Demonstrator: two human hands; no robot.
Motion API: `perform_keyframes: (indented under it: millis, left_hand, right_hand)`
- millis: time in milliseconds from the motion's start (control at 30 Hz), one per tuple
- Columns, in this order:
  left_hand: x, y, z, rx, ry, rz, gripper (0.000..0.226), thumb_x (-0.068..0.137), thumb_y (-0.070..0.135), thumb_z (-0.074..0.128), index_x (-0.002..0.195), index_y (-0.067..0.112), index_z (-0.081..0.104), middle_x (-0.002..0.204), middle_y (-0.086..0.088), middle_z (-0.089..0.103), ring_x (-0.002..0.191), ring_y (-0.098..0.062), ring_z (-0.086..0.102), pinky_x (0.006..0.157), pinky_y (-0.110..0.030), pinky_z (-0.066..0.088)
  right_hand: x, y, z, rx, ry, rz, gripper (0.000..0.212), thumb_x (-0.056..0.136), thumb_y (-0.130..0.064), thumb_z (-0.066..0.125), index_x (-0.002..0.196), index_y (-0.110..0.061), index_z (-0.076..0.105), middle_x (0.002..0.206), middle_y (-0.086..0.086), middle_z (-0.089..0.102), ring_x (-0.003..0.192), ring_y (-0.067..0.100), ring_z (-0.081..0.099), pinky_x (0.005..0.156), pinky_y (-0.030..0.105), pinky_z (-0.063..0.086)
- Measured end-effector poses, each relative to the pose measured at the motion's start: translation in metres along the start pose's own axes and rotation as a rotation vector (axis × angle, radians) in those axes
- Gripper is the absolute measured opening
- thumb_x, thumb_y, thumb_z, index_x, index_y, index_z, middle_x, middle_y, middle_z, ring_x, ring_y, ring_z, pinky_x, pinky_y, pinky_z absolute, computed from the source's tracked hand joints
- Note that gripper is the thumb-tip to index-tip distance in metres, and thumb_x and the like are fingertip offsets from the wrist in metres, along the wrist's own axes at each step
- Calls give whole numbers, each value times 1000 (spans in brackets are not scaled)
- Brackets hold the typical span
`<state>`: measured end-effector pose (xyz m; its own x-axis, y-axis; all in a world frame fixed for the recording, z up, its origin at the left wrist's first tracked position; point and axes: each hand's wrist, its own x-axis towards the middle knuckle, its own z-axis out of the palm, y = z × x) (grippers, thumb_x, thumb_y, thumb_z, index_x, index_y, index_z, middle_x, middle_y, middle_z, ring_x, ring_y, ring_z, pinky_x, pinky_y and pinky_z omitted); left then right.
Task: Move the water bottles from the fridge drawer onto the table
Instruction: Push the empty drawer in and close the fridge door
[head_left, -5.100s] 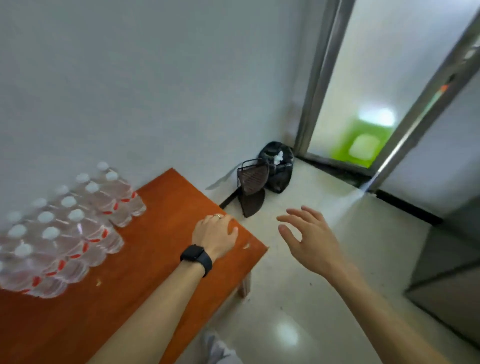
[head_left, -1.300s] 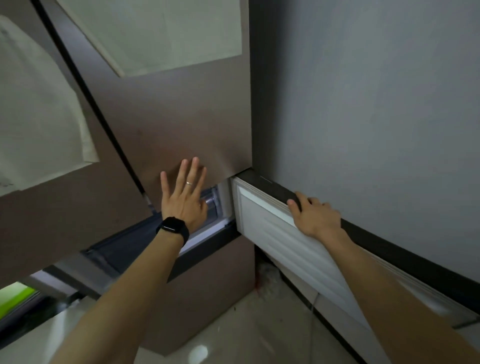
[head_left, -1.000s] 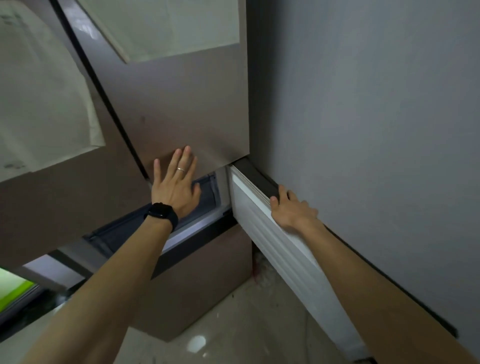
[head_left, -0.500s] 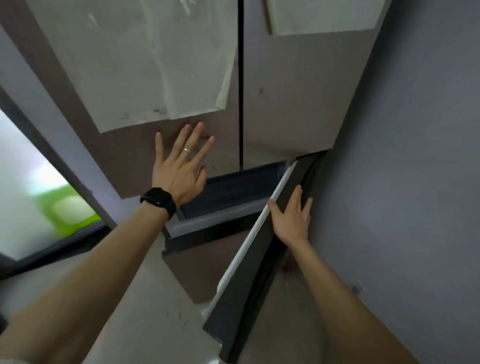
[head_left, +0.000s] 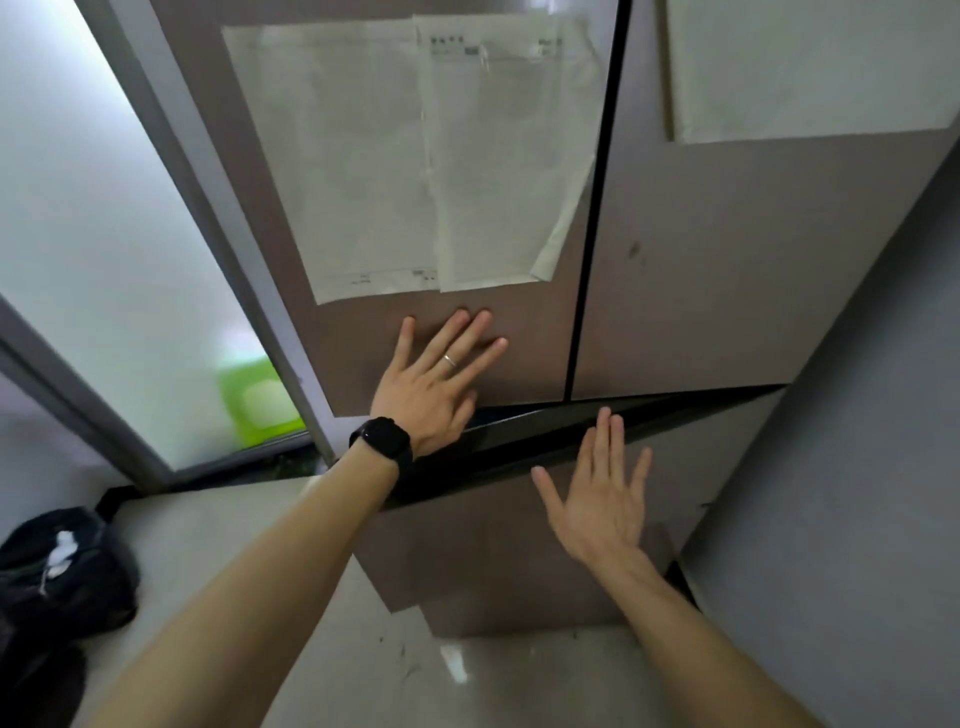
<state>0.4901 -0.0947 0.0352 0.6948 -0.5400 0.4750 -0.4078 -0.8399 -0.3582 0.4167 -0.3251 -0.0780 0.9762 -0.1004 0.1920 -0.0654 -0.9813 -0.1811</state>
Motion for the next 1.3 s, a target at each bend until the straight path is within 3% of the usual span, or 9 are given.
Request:
perform_keyframes:
  millis: [167, 367, 600, 800, 900, 1000, 1133, 1200, 1300]
  left_hand:
    - [-1, 1, 7, 18, 29, -14, 78, 92, 38, 52, 160, 36, 16, 170, 2, 2, 156, -18, 2, 120, -63, 1]
    - [-1, -5, 22, 98, 106, -9, 71, 94, 39, 52, 159, 37, 22, 168, 5, 4, 155, -17, 8, 120, -63, 5]
    - [4, -4, 41, 138, 159, -13, 62, 103, 46, 36, 159, 39, 10, 168, 5, -12, 155, -17, -9, 120, -60, -7]
    - [6, 3, 46, 123, 202, -52, 66, 102, 47, 40, 160, 38, 10, 169, 3, -10, 155, -19, -7, 118, -64, 1]
    - [3, 9, 34, 89, 170, -69, 76, 95, 45, 55, 160, 35, 16, 169, 1, -4, 156, -22, -2, 119, -66, 4]
    - [0, 17, 9, 46, 149, -82, 83, 87, 44, 64, 159, 34, 25, 169, -3, 9, 156, -25, 8, 121, -63, 7]
    - [15, 7, -33, 12, 269, -222, 81, 81, 44, 63, 156, 32, 34, 166, -8, 17, 154, -29, 14, 122, -60, 9]
    - [35, -6, -55, -9, 324, -353, 83, 82, 48, 58, 158, 29, 29, 166, -9, 14, 154, -29, 11, 122, -59, 5]
    - [65, -22, -78, -20, 313, -479, 79, 91, 54, 47, 161, 29, 18, 169, -8, 3, 156, -28, 1, 122, -60, 0]
  right_hand:
    - [38, 8, 15, -86, 274, -410, 84, 91, -61, 50, 159, -23, 18, 166, 16, -4, 154, 31, 0, 119, 62, 8]
    - [79, -4, 31, -40, 397, -274, 104, 84, -62, 62, 160, -15, 9, 165, 19, -8, 153, 34, -5, 119, 62, 0]
    - [98, 15, 48, -82, 469, -344, 92, 92, -69, 36, 160, -19, 0, 165, 14, -17, 152, 31, -13, 118, 65, 5]
    - [87, 12, 36, -65, 467, -351, 96, 91, -59, 55, 160, -19, 3, 166, 16, -10, 153, 32, -6, 118, 65, 10]
    - [68, 10, 10, -28, 352, -355, 101, 85, -45, 70, 160, -18, 9, 166, 15, -8, 154, 31, -4, 117, 64, 15]
    - [54, 21, -26, 62, 250, -399, 78, 89, -38, 64, 156, -18, 30, 168, 9, 0, 154, 26, 3, 118, 59, 24]
    - [65, 26, -105, 251, 457, -420, 43, 91, -34, 54, 129, -17, 64, 154, 4, 42, 145, 23, 32, 110, 51, 40]
    - [79, 18, -153, 273, 586, -415, 43, 92, -33, 55, 131, -16, 63, 156, 6, 40, 147, 24, 29, 114, 46, 34]
    - [102, 6, -208, 222, 644, -374, 61, 95, -38, 52, 153, -20, 38, 167, 7, 11, 154, 23, 5, 122, 50, 20]
